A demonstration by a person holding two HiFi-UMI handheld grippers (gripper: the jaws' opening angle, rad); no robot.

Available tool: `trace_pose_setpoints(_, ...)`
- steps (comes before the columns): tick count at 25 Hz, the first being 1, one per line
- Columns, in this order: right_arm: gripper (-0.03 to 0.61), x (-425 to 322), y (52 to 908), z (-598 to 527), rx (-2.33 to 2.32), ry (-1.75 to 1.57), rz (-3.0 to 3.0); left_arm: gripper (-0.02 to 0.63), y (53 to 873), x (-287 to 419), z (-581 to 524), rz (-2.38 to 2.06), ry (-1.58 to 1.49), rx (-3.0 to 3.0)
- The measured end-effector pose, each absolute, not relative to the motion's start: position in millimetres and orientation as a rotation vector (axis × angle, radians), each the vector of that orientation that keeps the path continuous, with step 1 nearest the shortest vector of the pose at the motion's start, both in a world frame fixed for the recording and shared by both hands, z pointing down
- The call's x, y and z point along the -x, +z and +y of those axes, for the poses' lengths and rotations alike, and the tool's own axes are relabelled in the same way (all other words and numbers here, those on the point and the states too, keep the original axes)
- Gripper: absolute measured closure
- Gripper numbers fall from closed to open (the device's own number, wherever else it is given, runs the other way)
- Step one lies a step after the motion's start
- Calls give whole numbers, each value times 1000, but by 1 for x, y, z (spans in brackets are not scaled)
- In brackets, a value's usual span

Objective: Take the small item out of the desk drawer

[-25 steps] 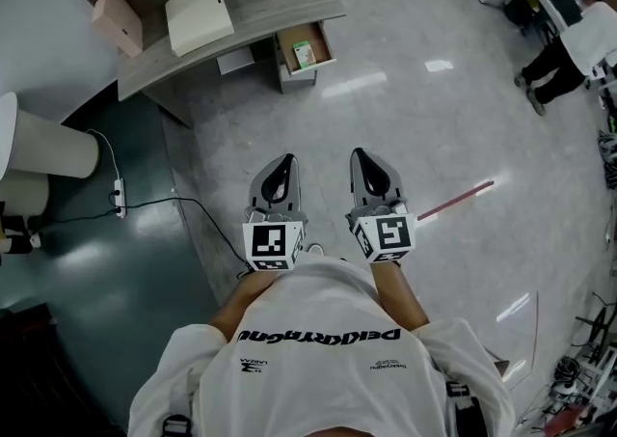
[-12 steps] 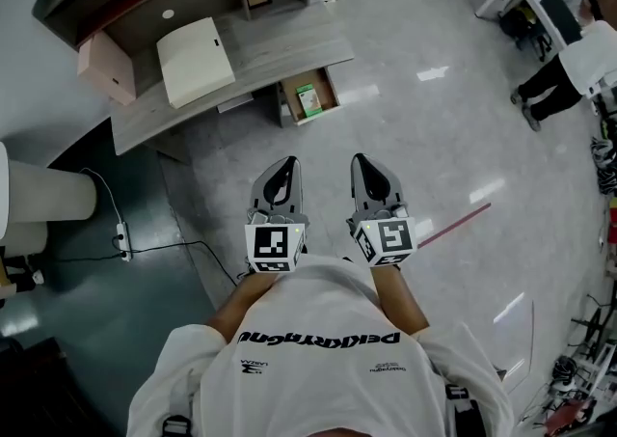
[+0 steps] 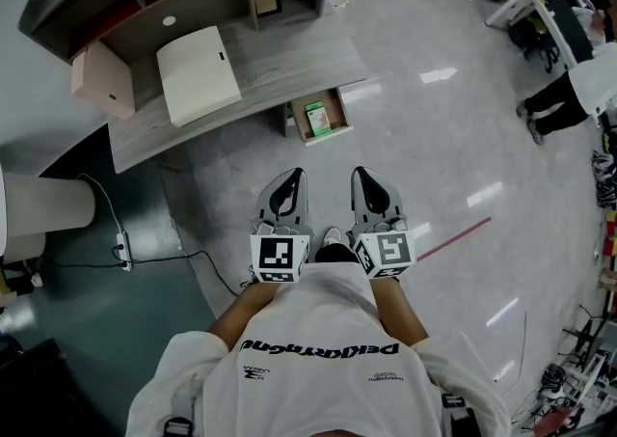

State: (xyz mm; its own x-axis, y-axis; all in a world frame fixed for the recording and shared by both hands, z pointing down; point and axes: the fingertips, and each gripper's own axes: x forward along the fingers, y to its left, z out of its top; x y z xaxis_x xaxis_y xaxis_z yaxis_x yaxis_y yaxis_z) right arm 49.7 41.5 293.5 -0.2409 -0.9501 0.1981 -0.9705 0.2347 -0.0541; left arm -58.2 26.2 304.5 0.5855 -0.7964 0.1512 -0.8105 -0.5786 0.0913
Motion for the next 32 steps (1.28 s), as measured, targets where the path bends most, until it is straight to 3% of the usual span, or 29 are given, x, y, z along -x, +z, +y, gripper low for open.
trace_pose_setpoints(14, 551, -78, 365, -52, -1689, 395, -2375, 598, 370, 23, -56, -1437, 256, -2507)
trace_pose_setpoints(32, 551, -100, 523, -139, -1502, 615, -2272, 598, 500, -21, -116, -1419, 392, -2318)
